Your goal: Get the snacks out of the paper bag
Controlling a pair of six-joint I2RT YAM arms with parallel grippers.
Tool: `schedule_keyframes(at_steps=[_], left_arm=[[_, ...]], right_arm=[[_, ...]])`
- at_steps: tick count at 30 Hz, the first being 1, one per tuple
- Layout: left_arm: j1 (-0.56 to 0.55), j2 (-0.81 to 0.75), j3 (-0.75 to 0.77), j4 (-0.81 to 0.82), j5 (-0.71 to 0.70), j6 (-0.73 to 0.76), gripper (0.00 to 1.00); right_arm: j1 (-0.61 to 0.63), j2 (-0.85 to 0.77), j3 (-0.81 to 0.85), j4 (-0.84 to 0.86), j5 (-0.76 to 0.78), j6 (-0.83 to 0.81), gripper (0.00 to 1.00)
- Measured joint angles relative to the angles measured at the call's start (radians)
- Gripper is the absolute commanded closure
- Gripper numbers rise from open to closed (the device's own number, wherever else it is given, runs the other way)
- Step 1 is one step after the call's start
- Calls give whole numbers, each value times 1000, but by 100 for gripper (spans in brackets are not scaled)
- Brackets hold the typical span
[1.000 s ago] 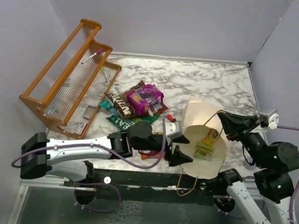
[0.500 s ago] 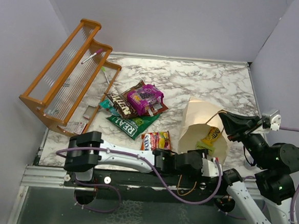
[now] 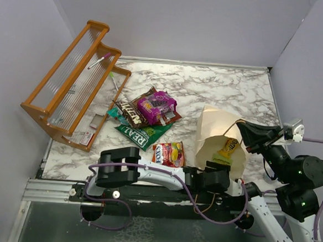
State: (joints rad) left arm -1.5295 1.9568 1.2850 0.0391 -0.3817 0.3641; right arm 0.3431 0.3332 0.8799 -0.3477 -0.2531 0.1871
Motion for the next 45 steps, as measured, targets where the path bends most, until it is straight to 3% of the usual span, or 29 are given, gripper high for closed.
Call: schedule_keyframes(at_steps=[11, 18, 24, 31, 45], left_arm=[[63, 34, 15, 55, -9, 12, 35], [92, 79, 15, 111, -9, 14, 66], [109, 80, 22, 126, -12, 19, 99], [109, 19, 24, 84, -2, -16, 100], [95, -372, -91, -8, 122, -146, 100]], right_arm=[[0, 0, 56, -27, 2, -5, 98], [0, 1, 59, -52, 2, -8, 98], [0, 1, 62, -58, 2, -8, 98], [0, 1, 64, -58, 2, -8, 98], [0, -1, 61, -56, 3, -20, 98]])
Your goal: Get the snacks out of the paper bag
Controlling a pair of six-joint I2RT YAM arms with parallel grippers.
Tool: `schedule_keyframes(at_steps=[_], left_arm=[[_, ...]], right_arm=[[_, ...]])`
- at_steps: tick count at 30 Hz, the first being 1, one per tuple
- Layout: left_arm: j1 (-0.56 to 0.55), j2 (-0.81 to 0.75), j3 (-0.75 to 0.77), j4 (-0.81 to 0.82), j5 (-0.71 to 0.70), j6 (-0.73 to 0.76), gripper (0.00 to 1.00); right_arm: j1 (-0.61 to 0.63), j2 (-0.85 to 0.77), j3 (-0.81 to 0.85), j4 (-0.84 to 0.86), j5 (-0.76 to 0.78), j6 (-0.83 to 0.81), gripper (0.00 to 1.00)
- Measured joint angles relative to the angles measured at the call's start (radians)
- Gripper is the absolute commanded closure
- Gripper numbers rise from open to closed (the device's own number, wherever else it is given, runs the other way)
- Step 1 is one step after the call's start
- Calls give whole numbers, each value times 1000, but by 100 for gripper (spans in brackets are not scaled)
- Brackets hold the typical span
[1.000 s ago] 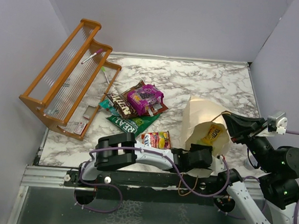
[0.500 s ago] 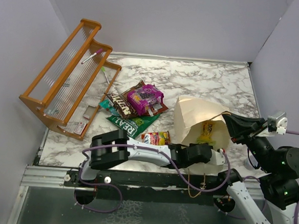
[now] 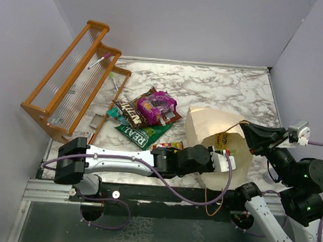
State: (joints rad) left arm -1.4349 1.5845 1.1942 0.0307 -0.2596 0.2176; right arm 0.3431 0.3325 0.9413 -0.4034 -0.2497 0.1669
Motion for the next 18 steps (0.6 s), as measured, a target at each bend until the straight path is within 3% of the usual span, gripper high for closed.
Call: schedule_keyframes(at_steps=[11, 18], left_arm=[[-7, -288, -80, -67, 113, -23, 100], [-7, -534, -131, -61, 63, -29, 100]], right_arm=[[0, -3, -17, 2, 8, -8, 98], [0, -2, -17, 4, 15, -16, 98]])
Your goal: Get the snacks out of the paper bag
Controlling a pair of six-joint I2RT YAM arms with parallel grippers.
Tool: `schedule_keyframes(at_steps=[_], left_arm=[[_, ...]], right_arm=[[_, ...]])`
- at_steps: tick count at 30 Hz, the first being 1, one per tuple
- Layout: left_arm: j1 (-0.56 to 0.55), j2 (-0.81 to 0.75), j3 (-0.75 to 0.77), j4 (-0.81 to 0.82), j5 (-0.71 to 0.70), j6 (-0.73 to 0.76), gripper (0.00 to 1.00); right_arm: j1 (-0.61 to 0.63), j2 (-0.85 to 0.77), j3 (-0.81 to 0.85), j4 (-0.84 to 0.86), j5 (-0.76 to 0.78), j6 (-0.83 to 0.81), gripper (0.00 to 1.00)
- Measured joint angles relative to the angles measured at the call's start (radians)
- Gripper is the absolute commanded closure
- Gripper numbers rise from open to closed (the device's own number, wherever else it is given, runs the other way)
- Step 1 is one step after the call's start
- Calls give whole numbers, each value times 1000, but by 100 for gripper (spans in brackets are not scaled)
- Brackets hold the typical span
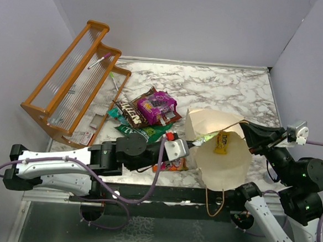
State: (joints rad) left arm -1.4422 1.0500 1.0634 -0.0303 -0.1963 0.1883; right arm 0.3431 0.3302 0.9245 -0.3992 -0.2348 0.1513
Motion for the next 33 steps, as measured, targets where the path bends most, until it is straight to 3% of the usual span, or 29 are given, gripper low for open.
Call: schedule_keyframes(at_steps=[5, 9, 17, 24, 27, 30, 33], left_arm=[[3, -72, -57, -5, -202, -30, 100], [70, -63, -96, -50, -327, -95, 100], [320, 71, -115, -150, -379, -246, 100], [415, 298, -114, -204, -306, -313, 100], [422, 366, -114, -209, -283, -335, 90], [426, 428, -114, -219, -255, -354, 63], [426, 457, -116, -236, -214, -372, 47]], right_arm=[[0, 0, 0, 2, 2, 0, 97], [0, 0, 0, 2, 3, 0, 98], [0, 5, 0, 2, 3, -6, 98], [0, 5, 0, 2, 6, -6, 98], [0, 3, 0, 1, 8, -6, 98], [0, 2, 0, 0, 10, -6, 98], [0, 0, 0, 0, 11, -7, 98]])
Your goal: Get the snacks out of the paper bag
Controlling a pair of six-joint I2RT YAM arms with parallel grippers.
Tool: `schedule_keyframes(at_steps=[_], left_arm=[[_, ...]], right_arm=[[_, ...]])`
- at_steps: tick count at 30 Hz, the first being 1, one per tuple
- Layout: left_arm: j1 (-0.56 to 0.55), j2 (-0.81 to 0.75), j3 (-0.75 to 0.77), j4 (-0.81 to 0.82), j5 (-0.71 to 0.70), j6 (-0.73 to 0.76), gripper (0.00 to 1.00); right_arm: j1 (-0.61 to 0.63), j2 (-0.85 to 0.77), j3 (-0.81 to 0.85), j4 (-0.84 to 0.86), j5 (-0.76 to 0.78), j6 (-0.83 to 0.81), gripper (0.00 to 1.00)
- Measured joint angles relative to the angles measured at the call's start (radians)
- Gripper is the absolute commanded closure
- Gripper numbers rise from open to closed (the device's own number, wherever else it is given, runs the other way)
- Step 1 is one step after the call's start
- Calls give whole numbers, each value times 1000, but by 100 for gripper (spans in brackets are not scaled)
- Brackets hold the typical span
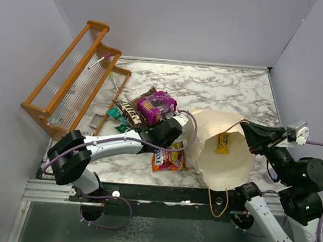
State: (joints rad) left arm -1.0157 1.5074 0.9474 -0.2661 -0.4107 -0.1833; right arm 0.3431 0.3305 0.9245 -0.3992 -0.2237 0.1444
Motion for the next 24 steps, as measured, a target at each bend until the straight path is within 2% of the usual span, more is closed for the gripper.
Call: schedule_keyframes(at_steps=[4, 8, 14, 16, 19, 24], left_arm=[[0, -58, -22, -1, 35, -9, 40], [0, -237, -71, 26, 101, -21, 37], [-19, -508, -158, 236, 295, -56, 37], [-73, -533, -164, 302, 327, -50, 37], [-213, -521, -164, 380, 336, -15, 38], [-431, -384, -119, 452, 304, 90, 38]], right_arm=[[0, -1, 0, 0, 0, 0, 98], [0, -1, 0, 1, 0, 0, 98], [0, -1, 0, 2, 0, 1, 98], [0, -1, 0, 2, -1, 1, 98], [0, -1, 0, 3, -1, 2, 98], [0, 0, 0, 3, -1, 8, 98]])
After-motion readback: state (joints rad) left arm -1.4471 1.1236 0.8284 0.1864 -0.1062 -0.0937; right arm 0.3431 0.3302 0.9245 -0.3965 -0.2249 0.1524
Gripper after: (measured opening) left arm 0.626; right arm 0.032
